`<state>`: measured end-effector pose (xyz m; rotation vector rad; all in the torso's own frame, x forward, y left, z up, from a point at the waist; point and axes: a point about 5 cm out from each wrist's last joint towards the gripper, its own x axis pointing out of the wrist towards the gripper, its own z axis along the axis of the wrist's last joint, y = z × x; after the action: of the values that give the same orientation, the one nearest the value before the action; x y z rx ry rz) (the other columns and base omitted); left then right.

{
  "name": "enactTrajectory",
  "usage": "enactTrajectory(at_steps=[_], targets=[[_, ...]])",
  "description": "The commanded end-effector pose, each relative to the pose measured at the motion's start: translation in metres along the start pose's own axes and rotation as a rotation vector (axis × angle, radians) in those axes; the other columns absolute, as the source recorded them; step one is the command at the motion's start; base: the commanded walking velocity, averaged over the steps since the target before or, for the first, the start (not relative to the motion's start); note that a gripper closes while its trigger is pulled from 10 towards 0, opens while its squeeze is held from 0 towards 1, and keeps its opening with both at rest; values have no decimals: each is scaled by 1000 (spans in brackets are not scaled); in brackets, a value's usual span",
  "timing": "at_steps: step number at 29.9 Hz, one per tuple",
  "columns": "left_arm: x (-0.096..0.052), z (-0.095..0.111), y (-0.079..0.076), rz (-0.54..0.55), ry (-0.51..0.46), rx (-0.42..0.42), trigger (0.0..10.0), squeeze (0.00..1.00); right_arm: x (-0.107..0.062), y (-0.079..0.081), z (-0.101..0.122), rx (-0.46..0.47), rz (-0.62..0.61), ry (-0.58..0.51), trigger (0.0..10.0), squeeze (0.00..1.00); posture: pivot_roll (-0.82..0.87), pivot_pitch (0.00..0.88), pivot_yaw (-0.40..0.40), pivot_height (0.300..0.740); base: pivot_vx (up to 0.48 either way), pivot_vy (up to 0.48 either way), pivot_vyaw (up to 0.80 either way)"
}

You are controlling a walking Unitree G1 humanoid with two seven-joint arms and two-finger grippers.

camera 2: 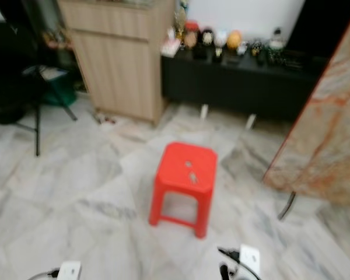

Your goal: Hang keys on a hook

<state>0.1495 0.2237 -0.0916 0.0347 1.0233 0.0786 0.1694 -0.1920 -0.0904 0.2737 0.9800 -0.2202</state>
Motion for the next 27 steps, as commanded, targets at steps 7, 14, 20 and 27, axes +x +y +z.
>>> enactTrajectory(at_steps=[7, 14, 20, 27], targets=[[-2, -8, 4, 7, 28, 7, 10000, 0, 0, 2, 2, 18, 8, -17, 10000, 0, 38, 3, -65, 740, 0, 0, 0], [-1, -7, 0, 5, 27, 8, 10000, 0, 0, 2, 2, 16, 8, -16, 10000, 0, 39, 4, -64, 740, 0, 0, 0], [0, -7, -4, -2, 27, 5, 10000, 0, 0, 3, 2, 13, 10, -15, 10000, 0, 47, 0, -62, 740, 86, 0, 0], [0, -7, -6, -4, 29, 5, 10000, 0, 0, 3, 2, 4, 14, -13, 10000, 0, 48, 0, -61, 740, 71, 0, 0]])
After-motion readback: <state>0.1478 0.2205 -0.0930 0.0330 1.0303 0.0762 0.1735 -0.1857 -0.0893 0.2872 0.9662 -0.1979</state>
